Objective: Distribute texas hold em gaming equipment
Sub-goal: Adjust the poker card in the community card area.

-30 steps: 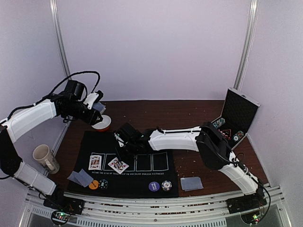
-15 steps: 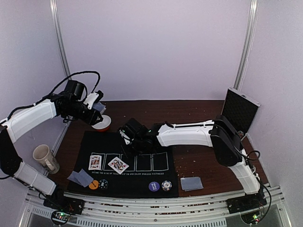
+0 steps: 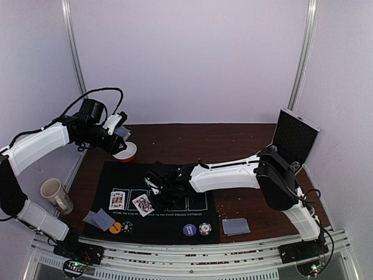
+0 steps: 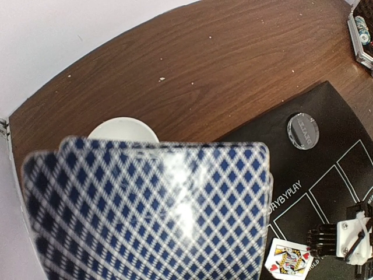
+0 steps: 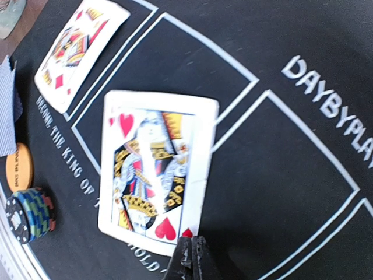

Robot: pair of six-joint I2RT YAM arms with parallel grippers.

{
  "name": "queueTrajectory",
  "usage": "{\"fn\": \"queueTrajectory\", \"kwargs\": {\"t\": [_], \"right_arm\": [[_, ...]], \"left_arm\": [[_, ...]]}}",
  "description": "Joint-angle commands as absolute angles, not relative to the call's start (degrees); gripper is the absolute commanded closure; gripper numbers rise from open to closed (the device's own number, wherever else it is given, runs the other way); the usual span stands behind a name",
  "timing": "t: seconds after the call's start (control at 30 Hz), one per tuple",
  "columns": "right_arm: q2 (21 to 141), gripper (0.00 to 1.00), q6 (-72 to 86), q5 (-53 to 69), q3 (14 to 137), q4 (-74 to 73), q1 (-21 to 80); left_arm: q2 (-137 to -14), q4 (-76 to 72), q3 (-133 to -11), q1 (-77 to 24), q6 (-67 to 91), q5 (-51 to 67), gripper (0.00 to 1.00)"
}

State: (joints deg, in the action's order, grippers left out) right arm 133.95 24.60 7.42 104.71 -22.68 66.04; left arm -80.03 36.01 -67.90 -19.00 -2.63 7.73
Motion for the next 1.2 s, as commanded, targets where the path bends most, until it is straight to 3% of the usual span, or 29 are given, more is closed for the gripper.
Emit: {"fn": "queueTrajectory", "kwargs": {"t": [0.0, 0.73, 1.17], "right_arm": [[134.60, 1.00, 25.06, 10.06, 104.85, -22.31, 66.60], [139.91, 1.00, 28.14, 12.37, 111.09, -17.80, 66.09], [135.14, 1.00, 23.00, 12.26, 109.92, -18.67, 63.81]], "left_arm": [[-78.31, 33.23, -67.59, -18.52, -2.75, 8.16, 0.59], [-78.07, 33.22, -67.43, -18.50, -2.86, 8.14, 0.59], [-78.14, 33.22, -67.42, -18.54, -2.89, 8.24, 0.59]]}}
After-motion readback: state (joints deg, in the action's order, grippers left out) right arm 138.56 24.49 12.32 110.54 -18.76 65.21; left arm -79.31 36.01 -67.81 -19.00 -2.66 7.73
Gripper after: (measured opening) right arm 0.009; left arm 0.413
